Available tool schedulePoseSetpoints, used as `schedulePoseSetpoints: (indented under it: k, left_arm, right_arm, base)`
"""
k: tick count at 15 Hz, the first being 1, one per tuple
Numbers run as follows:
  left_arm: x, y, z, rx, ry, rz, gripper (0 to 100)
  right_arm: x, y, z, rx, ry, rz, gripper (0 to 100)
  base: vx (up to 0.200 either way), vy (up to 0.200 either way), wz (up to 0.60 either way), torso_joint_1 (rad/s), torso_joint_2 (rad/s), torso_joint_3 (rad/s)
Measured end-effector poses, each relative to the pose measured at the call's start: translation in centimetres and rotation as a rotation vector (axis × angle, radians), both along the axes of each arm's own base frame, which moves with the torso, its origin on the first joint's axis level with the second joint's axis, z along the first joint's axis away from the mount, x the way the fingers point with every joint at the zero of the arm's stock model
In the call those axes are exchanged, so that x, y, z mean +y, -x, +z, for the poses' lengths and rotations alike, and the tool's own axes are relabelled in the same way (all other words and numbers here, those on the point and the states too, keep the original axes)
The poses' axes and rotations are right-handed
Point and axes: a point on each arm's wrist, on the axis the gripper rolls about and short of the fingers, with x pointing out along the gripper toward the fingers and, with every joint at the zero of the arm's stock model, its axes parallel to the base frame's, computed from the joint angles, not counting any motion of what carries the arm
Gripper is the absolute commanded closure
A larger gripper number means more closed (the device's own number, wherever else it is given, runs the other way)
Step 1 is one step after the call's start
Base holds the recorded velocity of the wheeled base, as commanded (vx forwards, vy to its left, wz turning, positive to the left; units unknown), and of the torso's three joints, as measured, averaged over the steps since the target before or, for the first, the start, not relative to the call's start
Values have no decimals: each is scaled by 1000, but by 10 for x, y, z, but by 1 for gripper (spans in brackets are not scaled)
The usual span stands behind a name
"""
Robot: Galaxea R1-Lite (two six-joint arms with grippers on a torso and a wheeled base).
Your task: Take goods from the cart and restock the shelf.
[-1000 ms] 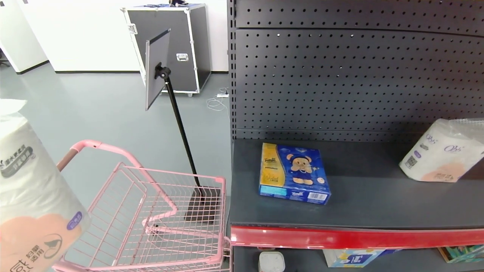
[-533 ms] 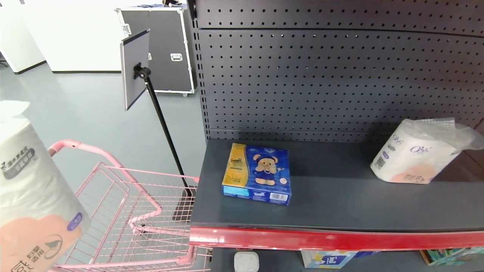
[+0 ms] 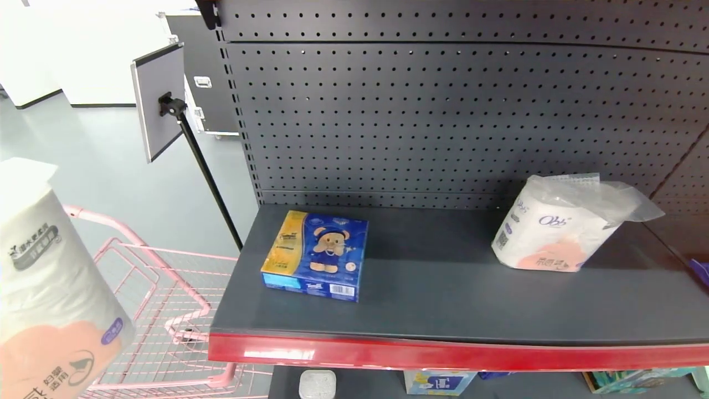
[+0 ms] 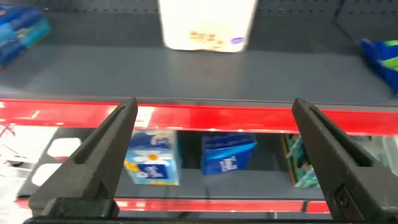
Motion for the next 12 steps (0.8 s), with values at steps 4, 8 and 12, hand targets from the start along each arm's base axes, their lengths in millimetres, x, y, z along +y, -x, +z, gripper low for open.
schedulePoseSetpoints:
  k: [4,8,12]
  left_arm:
    - [0,-1,0,2,-4,-6,100]
    - [-1,-2,1,5,-9,-13,100]
    - [-3,-6,2,10,-28,-41,100]
  right_arm:
    - [0,0,0,0,0,-1,0]
    - [0,0,0,0,-1,0,0]
    - [0,0,0,0,0,3,0]
  base:
    - [0,-200,0,2,0,2]
    - [0,-200,0,2,-2,5]
    - [0,-200,0,4,2,5]
